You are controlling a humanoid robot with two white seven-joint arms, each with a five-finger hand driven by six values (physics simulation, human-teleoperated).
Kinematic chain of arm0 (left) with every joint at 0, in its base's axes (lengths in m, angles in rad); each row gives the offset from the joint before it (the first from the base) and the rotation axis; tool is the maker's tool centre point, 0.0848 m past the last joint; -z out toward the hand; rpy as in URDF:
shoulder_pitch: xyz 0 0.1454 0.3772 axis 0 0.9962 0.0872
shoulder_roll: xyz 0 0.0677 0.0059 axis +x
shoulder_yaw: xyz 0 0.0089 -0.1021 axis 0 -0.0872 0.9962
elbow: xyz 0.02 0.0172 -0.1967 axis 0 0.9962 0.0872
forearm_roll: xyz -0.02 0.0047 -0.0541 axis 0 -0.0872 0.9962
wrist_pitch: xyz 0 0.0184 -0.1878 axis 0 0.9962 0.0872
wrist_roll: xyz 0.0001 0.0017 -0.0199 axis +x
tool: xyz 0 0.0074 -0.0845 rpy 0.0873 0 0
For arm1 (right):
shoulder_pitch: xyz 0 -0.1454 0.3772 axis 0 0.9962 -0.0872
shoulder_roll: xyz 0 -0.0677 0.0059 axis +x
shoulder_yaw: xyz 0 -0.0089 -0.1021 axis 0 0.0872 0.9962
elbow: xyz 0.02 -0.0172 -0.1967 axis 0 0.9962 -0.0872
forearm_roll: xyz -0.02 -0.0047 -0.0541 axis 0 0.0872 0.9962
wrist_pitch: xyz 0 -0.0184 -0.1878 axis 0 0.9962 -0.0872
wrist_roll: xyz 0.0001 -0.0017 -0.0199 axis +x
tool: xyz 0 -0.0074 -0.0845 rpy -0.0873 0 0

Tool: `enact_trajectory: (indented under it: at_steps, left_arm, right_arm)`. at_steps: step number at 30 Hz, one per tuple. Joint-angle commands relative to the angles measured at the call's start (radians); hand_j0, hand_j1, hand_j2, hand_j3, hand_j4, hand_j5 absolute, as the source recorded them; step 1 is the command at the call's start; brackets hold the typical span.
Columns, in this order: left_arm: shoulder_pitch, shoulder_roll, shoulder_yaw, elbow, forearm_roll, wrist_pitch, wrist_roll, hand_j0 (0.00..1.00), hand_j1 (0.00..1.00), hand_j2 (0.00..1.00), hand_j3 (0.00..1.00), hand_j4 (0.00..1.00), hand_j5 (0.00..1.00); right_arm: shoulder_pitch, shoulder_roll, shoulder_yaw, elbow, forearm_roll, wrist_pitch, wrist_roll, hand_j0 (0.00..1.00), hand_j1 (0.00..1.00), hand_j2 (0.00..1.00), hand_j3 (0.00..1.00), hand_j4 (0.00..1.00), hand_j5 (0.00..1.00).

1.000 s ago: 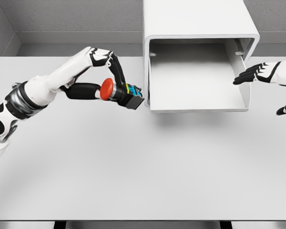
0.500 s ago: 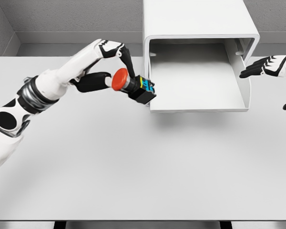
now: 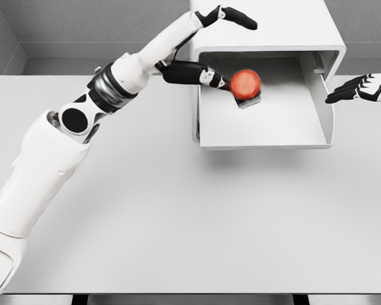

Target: Slide open multi-storey tabletop storage cabinets and put open load switch and slide close multi-storey tabletop storage cabinets

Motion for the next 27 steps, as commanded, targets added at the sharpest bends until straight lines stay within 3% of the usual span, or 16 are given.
enact_trajectory:
  at_steps: [1, 4, 8, 9, 10, 12, 13, 15, 23, 27]
  left_arm:
    - [0.000, 0.017, 0.000, -0.014, 0.008, 0.002, -0.001, 1.00, 1.00, 1.00, 1.00, 1.00, 1.00]
    - [-0.003, 0.017, 0.000, -0.013, -0.001, 0.002, -0.003, 1.00, 1.00, 1.00, 1.00, 1.00, 1.00]
    - [-0.005, 0.022, 0.002, -0.025, 0.008, 0.002, -0.080, 1.00, 1.00, 1.00, 1.00, 1.00, 1.00]
    - [-0.002, 0.077, 0.002, -0.048, 0.040, 0.002, -0.132, 1.00, 1.00, 1.00, 1.00, 1.00, 1.00]
    - [0.011, 0.212, -0.006, -0.140, 0.178, 0.002, -0.201, 1.00, 1.00, 1.00, 1.00, 1.00, 1.00]
    - [0.057, 0.436, 0.000, -0.300, 0.324, 0.002, -0.285, 1.00, 1.00, 1.00, 1.00, 1.00, 1.00]
    - [0.078, 0.545, 0.003, -0.330, 0.347, 0.002, -0.299, 1.00, 1.00, 1.00, 1.00, 1.00, 1.00]
    - [0.112, 0.613, 0.003, -0.329, 0.364, 0.002, -0.301, 1.00, 1.00, 1.00, 1.00, 1.00, 1.00]
    - [0.173, 0.642, -0.012, -0.310, 0.351, 0.002, -0.299, 1.00, 1.00, 1.00, 1.00, 1.00, 1.00]
    - [0.193, 0.666, -0.012, -0.310, 0.312, 0.002, -0.296, 1.00, 1.00, 1.00, 1.00, 1.00, 1.00]
  right_arm:
    - [0.000, -0.002, -0.002, 0.000, -0.006, 0.003, 0.000, 1.00, 1.00, 1.00, 1.00, 1.00, 1.00]
    - [0.001, -0.009, -0.002, -0.003, -0.006, 0.003, 0.000, 1.00, 1.00, 1.00, 1.00, 1.00, 1.00]
    - [0.001, -0.012, -0.002, -0.003, -0.006, 0.003, 0.000, 1.00, 1.00, 1.00, 1.00, 1.00, 1.00]
    - [0.001, -0.012, 0.000, -0.005, -0.005, 0.003, 0.000, 1.00, 1.00, 1.00, 1.00, 1.00, 1.00]
    - [0.005, -0.012, 0.000, -0.006, -0.003, 0.003, 0.000, 1.00, 1.00, 1.00, 1.00, 1.00, 1.00]
    - [0.009, -0.007, 0.001, -0.006, -0.002, 0.003, 0.000, 1.00, 1.00, 1.00, 1.00, 1.00, 1.00]
    - [0.015, -0.001, 0.007, -0.006, -0.003, 0.003, 0.000, 1.00, 1.00, 1.00, 1.00, 1.00, 1.00]
    - [0.032, 0.010, 0.008, -0.009, -0.002, 0.003, 0.000, 1.00, 1.00, 1.00, 1.00, 1.00, 1.00]
    - [0.066, 0.131, 0.006, -0.009, -0.005, 0.003, -0.041, 1.00, 1.00, 1.00, 1.00, 1.00, 1.00]
    - [0.100, 0.137, 0.006, -0.009, -0.005, 0.003, -0.088, 1.00, 1.00, 1.00, 1.00, 1.00, 1.00]
